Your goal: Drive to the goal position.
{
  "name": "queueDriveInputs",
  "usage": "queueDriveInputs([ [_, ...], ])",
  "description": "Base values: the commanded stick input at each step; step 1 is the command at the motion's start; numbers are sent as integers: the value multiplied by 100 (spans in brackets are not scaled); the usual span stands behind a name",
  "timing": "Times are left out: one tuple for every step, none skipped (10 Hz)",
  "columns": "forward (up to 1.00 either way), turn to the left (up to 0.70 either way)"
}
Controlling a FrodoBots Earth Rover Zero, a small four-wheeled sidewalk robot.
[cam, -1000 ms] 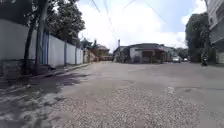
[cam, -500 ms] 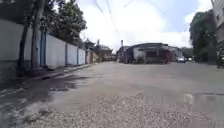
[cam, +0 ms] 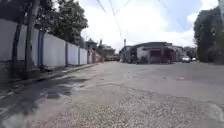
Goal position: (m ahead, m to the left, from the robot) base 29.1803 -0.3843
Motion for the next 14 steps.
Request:
queueDriveInputs([
  [100, 0],
  [100, -1],
  [100, -3],
  [100, 0],
  [100, 0],
  [100, -9],
  [100, -38],
  [100, -40],
  [100, -40],
  [100, -40],
  [100, -40],
  [100, -40],
  [100, -40],
  [100, -40],
])
